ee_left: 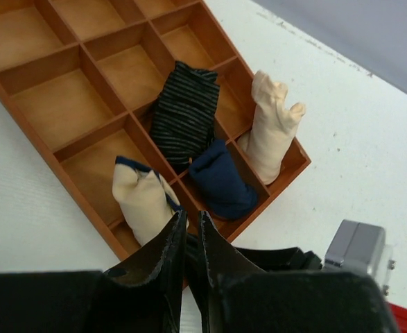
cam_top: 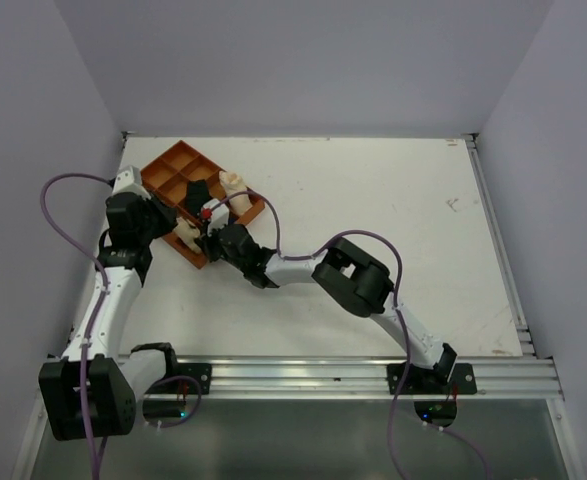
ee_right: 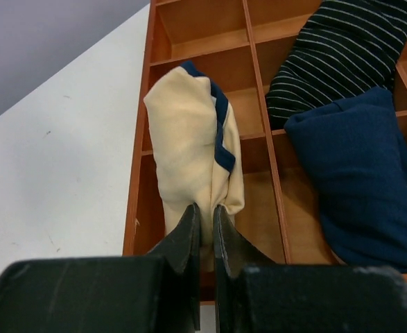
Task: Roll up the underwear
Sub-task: Place the rolled underwear into the container
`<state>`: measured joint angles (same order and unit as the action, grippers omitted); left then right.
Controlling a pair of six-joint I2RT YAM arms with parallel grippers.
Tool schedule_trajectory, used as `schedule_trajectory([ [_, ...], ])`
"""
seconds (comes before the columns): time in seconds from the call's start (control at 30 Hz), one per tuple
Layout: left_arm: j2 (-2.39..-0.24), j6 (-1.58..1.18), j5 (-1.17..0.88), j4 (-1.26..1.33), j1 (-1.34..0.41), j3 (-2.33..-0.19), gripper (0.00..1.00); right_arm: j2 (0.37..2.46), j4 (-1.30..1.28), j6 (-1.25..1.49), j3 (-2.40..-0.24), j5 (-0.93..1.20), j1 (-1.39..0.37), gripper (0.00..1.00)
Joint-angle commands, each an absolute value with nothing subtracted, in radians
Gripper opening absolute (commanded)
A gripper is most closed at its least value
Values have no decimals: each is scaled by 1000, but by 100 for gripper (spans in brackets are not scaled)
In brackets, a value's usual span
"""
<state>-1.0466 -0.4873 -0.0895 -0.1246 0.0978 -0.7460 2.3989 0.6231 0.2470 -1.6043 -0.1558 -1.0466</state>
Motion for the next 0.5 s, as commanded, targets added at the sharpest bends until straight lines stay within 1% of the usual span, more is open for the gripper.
schedule_trajectory([
  [0.0, -1037, -482, -106, -89, 103, -701, 15, 2413, 677, 288, -1684, -209, -1046, 0],
  [0.1, -1078, -512, -98, -89, 103, -674, 13, 2433, 647, 307, -1704, -215, -1045, 0],
  [0.33, -1126, -574, -95, -17, 101, -620, 10, 2410, 606, 342, -1666, -241, -1046, 0],
  [0.47, -1141, -589, -110, 66, 100, -592, 10, 2385, 569, 360, -1645, -230, -1045, 0],
])
